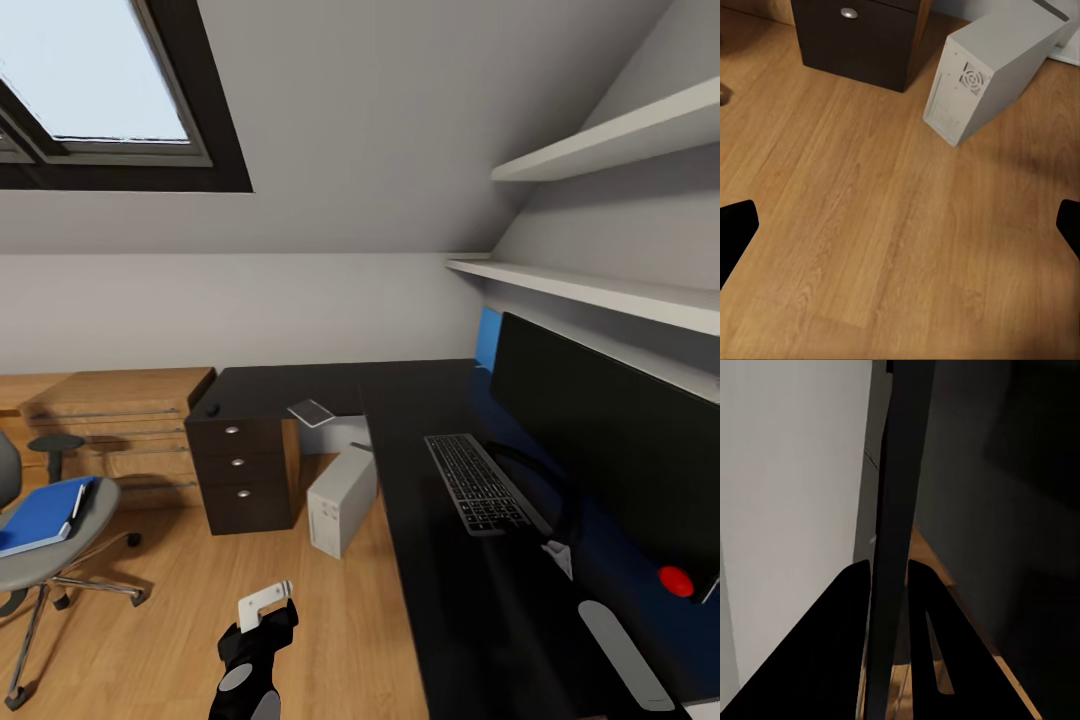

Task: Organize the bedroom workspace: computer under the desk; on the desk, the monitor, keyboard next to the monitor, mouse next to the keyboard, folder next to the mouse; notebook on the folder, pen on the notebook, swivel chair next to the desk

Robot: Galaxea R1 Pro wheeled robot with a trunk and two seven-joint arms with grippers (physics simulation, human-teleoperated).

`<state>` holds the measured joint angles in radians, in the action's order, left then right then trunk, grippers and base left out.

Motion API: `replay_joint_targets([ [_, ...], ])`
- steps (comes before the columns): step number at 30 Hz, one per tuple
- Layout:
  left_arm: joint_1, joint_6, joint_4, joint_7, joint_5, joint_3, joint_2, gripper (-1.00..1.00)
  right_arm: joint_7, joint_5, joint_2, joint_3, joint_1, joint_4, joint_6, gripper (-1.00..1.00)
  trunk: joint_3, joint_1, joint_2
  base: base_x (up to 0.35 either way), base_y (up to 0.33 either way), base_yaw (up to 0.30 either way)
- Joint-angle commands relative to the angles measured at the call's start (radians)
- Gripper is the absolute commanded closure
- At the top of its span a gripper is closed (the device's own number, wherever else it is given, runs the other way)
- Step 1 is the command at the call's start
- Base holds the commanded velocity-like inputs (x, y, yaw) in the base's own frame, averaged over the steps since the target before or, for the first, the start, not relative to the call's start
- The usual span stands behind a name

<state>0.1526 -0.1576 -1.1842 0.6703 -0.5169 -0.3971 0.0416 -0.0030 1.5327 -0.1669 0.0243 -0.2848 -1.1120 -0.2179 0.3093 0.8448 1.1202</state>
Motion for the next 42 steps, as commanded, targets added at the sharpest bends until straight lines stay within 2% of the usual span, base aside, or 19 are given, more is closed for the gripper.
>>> replay_joint_targets([
  [1,0.001,-0.004,-0.002,0.006,-0.003,-0.002,0.0,-1.0,0.003,0.009,0.0,0.002,-0.001,0.0,-0.004,1.0,0.001,0.0,0.001,0.0,-0.1,0.0],
  [9,0.001,-0.004,-0.001,0.007,-0.003,-0.001,-0.001,-1.0,0.003,0.008,0.001,0.003,-0.001,0.001,0.0,1.0,0.001,0.0,0.001,0.0,-0.022,0.0],
  [17,0.001,-0.003,-0.001,0.008,-0.003,-0.001,0.0,-1.0,0.003,0.004,0.001,0.001,-0.001,0.001,0.052,1.0,0.001,0.0,0.001,0.0,0.0,0.0],
  [32,0.0,-0.004,-0.002,0.009,-0.003,-0.002,0.001,-1.0,-0.001,-0.02,0.002,-0.007,-0.001,0.001,0.044,1.0,0.001,0.0,0.001,0.0,0.0,0.0],
  [37,0.001,-0.005,-0.002,0.009,-0.003,-0.003,0.001,-1.0,0.0,-0.023,0.003,-0.04,-0.001,0.001,0.043,1.0,0.001,0.0,0.001,0.0,0.0,0.0],
  [42,0.0,-0.004,-0.002,0.009,-0.003,-0.003,0.001,-1.0,0.0,-0.023,0.003,-0.049,-0.001,0.001,0.043,1.0,0.001,0.0,0.001,0.0,0.0,0.0],
])
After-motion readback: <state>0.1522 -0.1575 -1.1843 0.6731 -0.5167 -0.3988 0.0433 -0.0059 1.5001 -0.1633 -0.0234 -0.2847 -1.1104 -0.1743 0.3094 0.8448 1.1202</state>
